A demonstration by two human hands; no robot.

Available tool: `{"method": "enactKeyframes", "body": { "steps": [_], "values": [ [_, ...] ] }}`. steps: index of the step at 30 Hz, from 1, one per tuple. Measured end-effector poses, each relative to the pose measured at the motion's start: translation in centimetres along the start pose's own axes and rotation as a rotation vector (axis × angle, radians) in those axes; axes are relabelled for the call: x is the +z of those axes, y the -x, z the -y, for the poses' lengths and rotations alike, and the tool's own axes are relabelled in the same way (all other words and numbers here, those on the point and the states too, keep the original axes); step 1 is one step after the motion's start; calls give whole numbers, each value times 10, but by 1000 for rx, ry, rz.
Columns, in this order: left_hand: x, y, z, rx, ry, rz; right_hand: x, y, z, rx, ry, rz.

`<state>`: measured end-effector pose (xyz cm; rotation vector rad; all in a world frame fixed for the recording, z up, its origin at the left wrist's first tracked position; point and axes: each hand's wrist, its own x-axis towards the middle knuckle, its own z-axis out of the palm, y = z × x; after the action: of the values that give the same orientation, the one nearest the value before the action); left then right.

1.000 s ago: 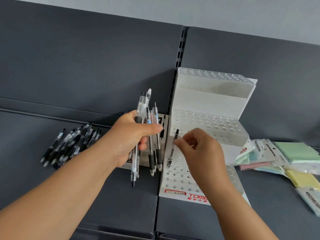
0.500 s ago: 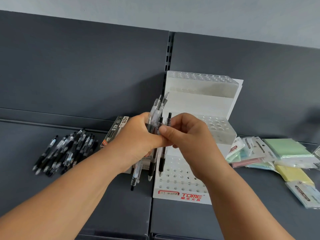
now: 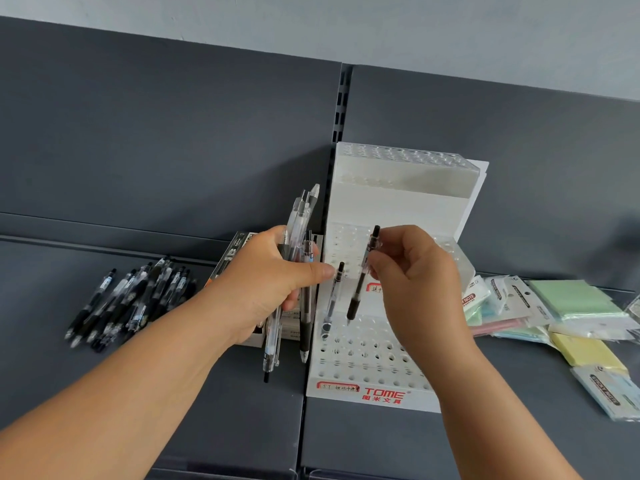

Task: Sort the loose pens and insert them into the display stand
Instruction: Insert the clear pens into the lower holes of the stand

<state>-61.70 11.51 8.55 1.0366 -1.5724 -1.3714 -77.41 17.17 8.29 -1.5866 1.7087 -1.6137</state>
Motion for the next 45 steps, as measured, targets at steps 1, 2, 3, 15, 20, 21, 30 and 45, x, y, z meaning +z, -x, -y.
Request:
{"method": "enactKeyframes", "body": {
  "steps": [1,2,3,15,20,21,30,45],
  "values": [
    [0,0,1,1,1,3,2,0,-2,6,-6,-7],
    [0,-1,1,2,3,4,3,1,-3,3,-12,-12],
    [0,-1,2,0,5,3,4,1,-3,-4,-18,-15],
    [-4,-2,5,-15,51,-7,8,1,-7,6,-4,-38],
    [-7,-2,6,-20,62,-13,17,6,-19,53,110,22],
    [-7,-2,5,-20,65,-11,20,8,-22,64,161,34],
    [-6,-1,4,-29,123,-10,19,8,-35,124,196,33],
    [3,-4,0,-24,203,-13,11,24,-1,19,61,279]
  ]
}}
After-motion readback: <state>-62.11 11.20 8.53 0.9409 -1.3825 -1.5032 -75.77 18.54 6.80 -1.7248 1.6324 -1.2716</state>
